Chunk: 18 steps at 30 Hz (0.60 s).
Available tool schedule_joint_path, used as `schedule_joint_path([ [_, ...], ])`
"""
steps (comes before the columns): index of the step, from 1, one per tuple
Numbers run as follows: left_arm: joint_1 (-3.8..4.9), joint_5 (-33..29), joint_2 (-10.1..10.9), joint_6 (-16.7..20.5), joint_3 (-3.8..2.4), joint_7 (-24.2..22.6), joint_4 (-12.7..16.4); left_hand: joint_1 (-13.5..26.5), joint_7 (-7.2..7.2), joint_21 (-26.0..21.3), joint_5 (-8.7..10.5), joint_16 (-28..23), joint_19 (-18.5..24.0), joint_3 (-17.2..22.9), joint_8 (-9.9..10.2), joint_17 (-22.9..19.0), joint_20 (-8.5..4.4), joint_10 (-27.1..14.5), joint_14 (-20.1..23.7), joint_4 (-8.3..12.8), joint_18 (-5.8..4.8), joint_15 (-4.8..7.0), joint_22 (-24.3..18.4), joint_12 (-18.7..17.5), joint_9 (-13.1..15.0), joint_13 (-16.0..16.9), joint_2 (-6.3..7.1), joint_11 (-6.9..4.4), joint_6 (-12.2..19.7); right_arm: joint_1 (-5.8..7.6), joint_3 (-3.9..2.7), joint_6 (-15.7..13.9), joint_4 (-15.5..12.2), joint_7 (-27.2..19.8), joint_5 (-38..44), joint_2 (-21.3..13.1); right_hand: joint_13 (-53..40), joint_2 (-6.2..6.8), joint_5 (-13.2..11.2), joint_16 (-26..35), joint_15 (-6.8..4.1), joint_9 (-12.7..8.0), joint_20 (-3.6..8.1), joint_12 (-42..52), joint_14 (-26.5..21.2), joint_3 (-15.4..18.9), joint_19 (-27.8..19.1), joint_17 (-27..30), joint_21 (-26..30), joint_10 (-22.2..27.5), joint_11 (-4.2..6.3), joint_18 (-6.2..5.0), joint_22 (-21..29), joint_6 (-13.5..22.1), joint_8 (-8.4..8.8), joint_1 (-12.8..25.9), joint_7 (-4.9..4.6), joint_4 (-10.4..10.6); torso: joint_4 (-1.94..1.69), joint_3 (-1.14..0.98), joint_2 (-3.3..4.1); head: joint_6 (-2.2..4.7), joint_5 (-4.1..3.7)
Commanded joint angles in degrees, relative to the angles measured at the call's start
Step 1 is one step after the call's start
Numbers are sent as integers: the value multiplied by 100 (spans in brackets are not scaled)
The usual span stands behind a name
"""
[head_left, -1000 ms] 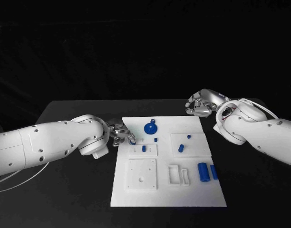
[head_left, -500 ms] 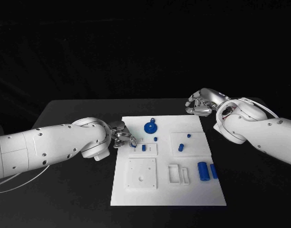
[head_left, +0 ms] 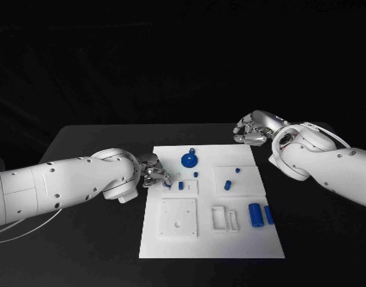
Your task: Assemble the parts on the task board
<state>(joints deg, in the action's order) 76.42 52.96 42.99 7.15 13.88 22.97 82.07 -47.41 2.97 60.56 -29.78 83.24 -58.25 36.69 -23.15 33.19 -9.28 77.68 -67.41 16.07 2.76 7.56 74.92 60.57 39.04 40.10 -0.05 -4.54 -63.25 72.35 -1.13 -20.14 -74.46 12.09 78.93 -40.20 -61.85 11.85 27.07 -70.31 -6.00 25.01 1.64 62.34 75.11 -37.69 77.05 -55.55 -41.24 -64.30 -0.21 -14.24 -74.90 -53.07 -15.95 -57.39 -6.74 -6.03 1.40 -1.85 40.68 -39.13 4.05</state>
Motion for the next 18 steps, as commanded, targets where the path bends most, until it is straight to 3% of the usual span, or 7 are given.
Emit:
schedule_joint_path([
  [1,-5,47,-4,-146,-3,20,8,5,-556,36,-27,29,-48,64,-1080,2,-665,316,-466,-15,79,518,113,19,274,2,-67,-420,-704,0,-4,29,-5,-40,-5,-1,8,-6,35,38,29,5,19,32,10,2,3,-9,27,11,-40,-76,-85,-2,6,37,-41,41,-2,-2,-1,2,2],
  [18,-16,47,4,-319,-3,28,58,16,-554,41,-23,28,-37,71,-1082,-2,-662,309,-456,-18,84,519,111,30,290,-7,-74,-418,-693,0,-4,34,9,-43,-13,10,9,-12,47,38,28,6,21,33,11,-2,3,-9,28,12,-39,-76,-85,-1,5,28,-40,38,4,-1,1,-4,12],
])
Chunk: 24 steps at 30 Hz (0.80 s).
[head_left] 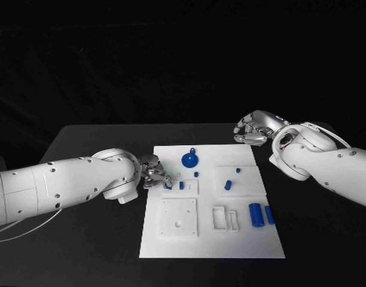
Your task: Assemble the parts on the task board
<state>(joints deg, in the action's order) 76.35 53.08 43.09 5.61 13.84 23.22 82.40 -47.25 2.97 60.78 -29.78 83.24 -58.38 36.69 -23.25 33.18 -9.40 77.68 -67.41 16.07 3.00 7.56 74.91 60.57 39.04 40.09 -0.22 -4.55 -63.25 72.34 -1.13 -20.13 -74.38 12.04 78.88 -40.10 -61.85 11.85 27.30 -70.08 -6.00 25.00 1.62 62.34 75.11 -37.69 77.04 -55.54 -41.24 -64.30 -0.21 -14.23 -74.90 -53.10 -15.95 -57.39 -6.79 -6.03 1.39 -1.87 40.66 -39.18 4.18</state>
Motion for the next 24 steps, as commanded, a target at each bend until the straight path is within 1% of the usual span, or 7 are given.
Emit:
schedule_joint_path([
  [1,-8,34,-6,-165,1,4,25,0,-554,18,-25,28,-24,72,-1072,-1,-650,308,-456,-18,60,519,113,30,290,-7,-58,-417,-692,0,-4,33,0,-38,-9,1,10,-13,27,15,28,7,23,33,11,-2,5,-10,28,12,-39,-77,-85,3,5,28,-35,38,3,1,3,0,-1],
  [4,-9,34,-6,-187,1,10,22,1,-554,19,-29,28,-22,73,-1073,-1,-649,307,-455,-18,60,519,113,32,292,-8,-58,-417,-690,0,-4,34,0,-39,-9,5,10,-13,33,15,28,7,23,34,10,-3,5,-10,28,12,-39,-77,-86,3,4,27,-35,38,-1,-2,2,3,-4],
  [15,-10,28,-15,-287,1,22,-1,27,-549,23,-11,24,-14,67,-1072,-6,-644,302,-445,-35,60,518,111,38,304,-17,-59,-412,-680,-1,-4,30,15,-45,-9,17,11,-14,45,16,28,8,23,34,10,-3,5,-10,28,12,-39,-77,-86,3,4,25,-35,38,2,-2,3,-4,3],
  [21,-10,22,-19,-319,1,8,-8,127,-550,42,265,43,8,45,-1078,-9,-638,295,-436,-158,68,517,106,85,345,-42,-78,-410,-687,-2,-4,29,14,-46,-9,13,11,-14,49,16,28,8,23,34,10,-2,4,-10,29,12,-39,-77,-86,3,4,26,-35,38,3,-3,3,-13,-1],
  [22,-10,22,-20,-317,1,9,-9,146,-552,48,396,49,12,40,-1075,-9,-639,289,-433,-193,72,516,105,96,350,-46,-80,-411,-690,-2,-4,28,14,-46,-9,11,11,-14,50,16,28,8,23,34,10,-2,4,-10,29,12,-39,-77,-86,3,3,26,-35,38,3,-3,3,-12,-2],
  [23,-10,22,-21,-320,1,9,-11,164,-557,53,607,57,20,41,-1070,-9,-640,282,-429,-242,79,515,103,114,356,-52,-69,-412,-696,-2,-4,28,15,-46,-9,11,11,-14,50,16,28,8,23,34,10,-2,4,-10,29,12,-39,-77,-86,4,3,26,-35,38,4,-2,3,-12,2],
  [24,-10,22,-23,-324,1,7,-14,174,-556,57,687,61,25,41,-1066,-10,-639,278,-427,-270,82,515,103,124,360,-57,-59,-414,-700,-2,-4,27,12,-46,-9,11,11,-14,51,16,28,8,23,34,10,-2,4,-10,29,12,-39,-77,-86,4,3,26,-35,38,3,-2,3,-11,0],
])
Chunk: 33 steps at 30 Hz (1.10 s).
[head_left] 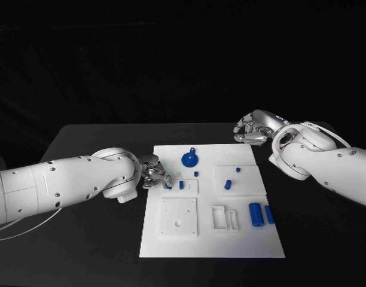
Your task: Assemble the parts on the task board
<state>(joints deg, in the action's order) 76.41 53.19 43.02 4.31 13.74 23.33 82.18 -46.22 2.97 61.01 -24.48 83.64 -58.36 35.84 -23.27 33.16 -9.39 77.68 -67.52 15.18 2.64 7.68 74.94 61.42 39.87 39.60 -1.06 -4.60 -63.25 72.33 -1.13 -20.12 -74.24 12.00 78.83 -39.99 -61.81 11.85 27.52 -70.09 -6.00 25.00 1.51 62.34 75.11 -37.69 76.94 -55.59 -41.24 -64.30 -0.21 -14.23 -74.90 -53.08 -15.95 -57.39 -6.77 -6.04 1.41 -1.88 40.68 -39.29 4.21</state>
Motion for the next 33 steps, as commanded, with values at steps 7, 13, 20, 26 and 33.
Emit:
schedule_joint_path([
  [7,-17,11,-29,-175,11,-16,2,94,-556,44,269,29,33,122,-1056,-9,-638,271,-412,-237,122,500,98,57,283,-19,33,-409,-712,-1,-4,26,-2,-44,-3,0,8,-14,33,17,28,9,33,35,10,-1,14,-6,29,13,-39,-77,-86,1,3,26,-37,38,-1,-2,1,-4,-11],
  [13,-16,11,-42,-170,11,-16,-9,112,-560,58,700,43,51,113,-1041,-12,-637,260,-407,-316,134,489,96,85,292,-41,12,-411,-728,-1,-4,24,-2,-46,-3,0,8,-14,36,17,28,9,33,35,10,-1,14,-6,29,13,-39,-77,-87,2,3,26,-37,38,3,-3,-1,0,-21],
  [20,-16,116,-55,-179,10,-13,-16,80,-560,62,718,45,55,132,-1036,-13,-639,256,-405,-301,140,489,97,90,294,-47,10,-412,-728,-1,-4,25,-4,-47,-4,-3,8,-14,40,17,28,9,33,35,10,-1,14,-6,29,13,-39,-77,-87,2,3,26,-37,38,3,-1,-1,1,-21],
  [26,-16,148,-56,-273,10,4,-20,-22,-562,88,373,59,65,182,-1026,-15,-633,250,-402,-182,145,481,98,118,308,-70,-33,-413,-743,-2,-4,31,6,-49,-6,-3,9,-15,42,18,28,10,33,35,10,0,14,-6,30,13,-39,-77,-87,2,2,26,-37,38,1,0,0,-5,-30],
  [33,-16,191,-50,-305,10,11,-19,-50,-562,93,342,64,68,188,-1023,-15,-633,249,-403,-145,146,476,98,124,310,-75,-41,-414,-747,-4,-4,29,6,-51,-7,-2,9,-15,44,18,28,10,33,36,10,1,14,-7,30,13,-39,-77,-87,2,2,26,-37,39,0,3,1,-4,-31],
])
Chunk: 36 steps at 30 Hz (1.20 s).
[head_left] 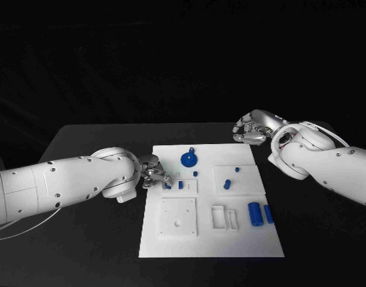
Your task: Assemble the parts on the task board
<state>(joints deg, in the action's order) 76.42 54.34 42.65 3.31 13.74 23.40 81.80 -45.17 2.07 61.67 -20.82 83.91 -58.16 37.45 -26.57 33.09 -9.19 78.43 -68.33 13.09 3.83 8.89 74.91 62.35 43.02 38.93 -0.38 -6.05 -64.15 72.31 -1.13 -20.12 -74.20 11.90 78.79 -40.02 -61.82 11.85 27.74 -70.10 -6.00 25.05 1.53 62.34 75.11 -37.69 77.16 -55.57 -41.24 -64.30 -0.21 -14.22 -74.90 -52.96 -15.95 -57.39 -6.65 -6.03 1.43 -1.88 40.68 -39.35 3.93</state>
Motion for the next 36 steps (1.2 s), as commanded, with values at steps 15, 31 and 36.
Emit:
schedule_joint_path([
  [15,-17,227,-1,-168,10,16,-23,-238,-477,45,-157,56,45,39,-685,-7,-649,172,-328,175,28,334,96,57,2,-23,-110,-274,-680,-6,-4,27,4,-45,-8,1,11,-14,26,20,28,6,30,37,10,5,-7,-9,30,13,-40,-78,-88,-9,2,29,-50,40,-4,5,-1,-6,-2],
  [31,-17,174,-60,-187,9,8,5,-217,-477,50,-180,62,40,22,-679,-8,-644,170,-332,162,23,326,92,66,4,-31,-129,-275,-688,-6,-4,26,2,-47,-9,1,12,-14,29,21,29,7,30,37,11,8,-7,-9,30,14,-40,-78,-88,-8,1,30,-50,39,1,0,0,-13,-1],
  [36,-17,151,-74,-173,9,-13,-2,-142,-476,49,-83,62,39,-32,-675,-13,-640,168,-331,95,20,323,84,80,7,-39,-59,-271,-700,-6,-4,25,2,-47,-9,1,12,-14,30,21,29,7,30,37,11,8,-7,-9,30,14,-40,-78,-88,-8,1,30,-50,39,-1,-2,-2,-18,0],
])
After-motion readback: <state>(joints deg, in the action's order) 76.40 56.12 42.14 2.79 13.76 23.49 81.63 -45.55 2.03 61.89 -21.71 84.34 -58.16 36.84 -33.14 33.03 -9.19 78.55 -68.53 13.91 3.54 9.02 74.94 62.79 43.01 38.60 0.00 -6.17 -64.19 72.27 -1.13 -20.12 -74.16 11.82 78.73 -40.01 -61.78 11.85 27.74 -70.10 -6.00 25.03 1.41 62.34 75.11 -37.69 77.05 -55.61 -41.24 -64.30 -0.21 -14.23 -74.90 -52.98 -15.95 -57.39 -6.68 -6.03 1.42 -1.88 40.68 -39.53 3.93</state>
